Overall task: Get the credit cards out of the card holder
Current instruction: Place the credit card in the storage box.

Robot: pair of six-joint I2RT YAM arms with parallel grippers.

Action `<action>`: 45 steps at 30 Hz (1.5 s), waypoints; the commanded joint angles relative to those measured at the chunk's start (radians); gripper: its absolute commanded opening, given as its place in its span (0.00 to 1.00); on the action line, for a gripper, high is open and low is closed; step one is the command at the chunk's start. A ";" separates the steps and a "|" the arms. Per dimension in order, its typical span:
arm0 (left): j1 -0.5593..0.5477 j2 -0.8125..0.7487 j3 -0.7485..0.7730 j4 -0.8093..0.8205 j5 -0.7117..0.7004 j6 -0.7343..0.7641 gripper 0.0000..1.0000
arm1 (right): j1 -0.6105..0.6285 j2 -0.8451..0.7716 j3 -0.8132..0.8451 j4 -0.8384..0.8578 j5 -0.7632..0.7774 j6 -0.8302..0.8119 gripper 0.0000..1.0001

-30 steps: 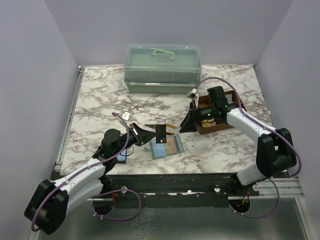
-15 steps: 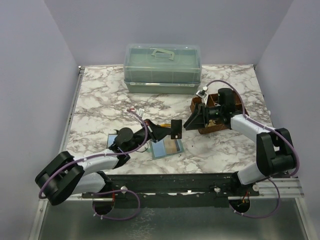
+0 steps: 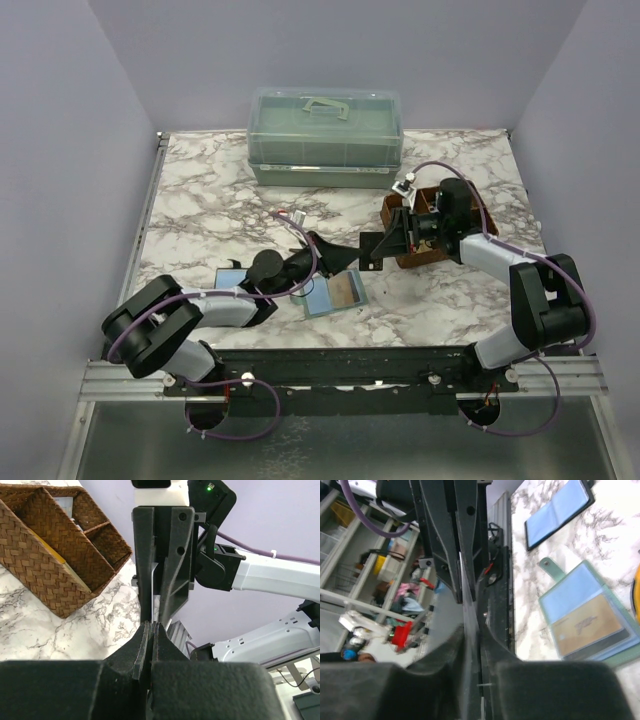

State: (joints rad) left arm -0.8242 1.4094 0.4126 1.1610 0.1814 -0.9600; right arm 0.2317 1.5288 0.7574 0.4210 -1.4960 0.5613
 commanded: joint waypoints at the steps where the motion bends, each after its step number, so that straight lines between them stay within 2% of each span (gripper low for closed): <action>1: -0.015 0.030 0.023 0.084 -0.023 0.001 0.00 | 0.002 -0.008 -0.013 0.116 -0.055 0.079 0.02; 3: -0.015 0.021 0.015 0.086 -0.029 0.003 0.00 | 0.001 -0.012 -0.013 0.100 -0.045 0.066 0.00; 4: -0.015 0.012 0.008 0.085 -0.035 0.006 0.04 | 0.000 -0.014 -0.009 0.080 -0.042 0.046 0.00; 6: -0.011 -0.022 -0.016 0.062 -0.060 0.008 0.24 | -0.013 -0.018 0.035 -0.084 -0.043 -0.076 0.00; 8: -0.004 -0.085 -0.040 -0.012 -0.087 0.025 0.47 | -0.022 -0.029 0.130 -0.436 0.017 -0.358 0.00; 10: 0.006 -0.171 -0.057 -0.141 -0.114 0.041 0.64 | -0.023 -0.031 0.258 -0.804 0.120 -0.693 0.00; 11: 0.017 -0.231 -0.061 -0.218 -0.120 0.051 0.71 | -0.023 -0.033 0.303 -0.918 0.177 -0.851 0.00; 12: 0.029 -0.271 -0.060 -0.303 -0.120 0.059 0.77 | -0.025 -0.037 0.333 -1.006 0.229 -0.939 0.00; 14: 0.071 -0.350 -0.062 -0.447 -0.109 0.066 0.83 | -0.047 -0.062 0.382 -1.108 0.332 -1.042 0.00; 17: 0.139 -0.439 -0.084 -0.568 -0.041 0.055 0.85 | -0.109 -0.096 0.458 -1.247 0.527 -1.201 0.00; 22: 0.184 -0.535 -0.140 -0.640 0.005 0.029 0.85 | -0.223 -0.101 0.610 -1.483 0.879 -1.530 0.00; 25: 0.186 -0.556 -0.162 -0.650 -0.006 0.029 0.85 | -0.289 -0.078 0.681 -1.535 1.061 -1.665 0.00; 29: 0.188 -0.568 -0.175 -0.650 -0.022 0.034 0.85 | -0.294 -0.038 0.722 -1.539 1.269 -1.842 0.00; 36: 0.189 -0.566 -0.183 -0.650 -0.013 0.034 0.85 | -0.294 0.058 0.666 -1.484 1.425 -2.083 0.00; 40: 0.190 -0.581 -0.195 -0.652 -0.018 0.029 0.85 | -0.295 0.126 0.631 -1.462 1.488 -2.124 0.02; 45: 0.191 -0.590 -0.206 -0.651 -0.034 0.028 0.85 | -0.294 0.146 0.543 -1.357 1.491 -2.181 0.03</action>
State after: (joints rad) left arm -0.6407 0.8341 0.2199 0.5198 0.1486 -0.9310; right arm -0.0654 1.6684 1.3506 -1.0073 -0.0643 -1.5295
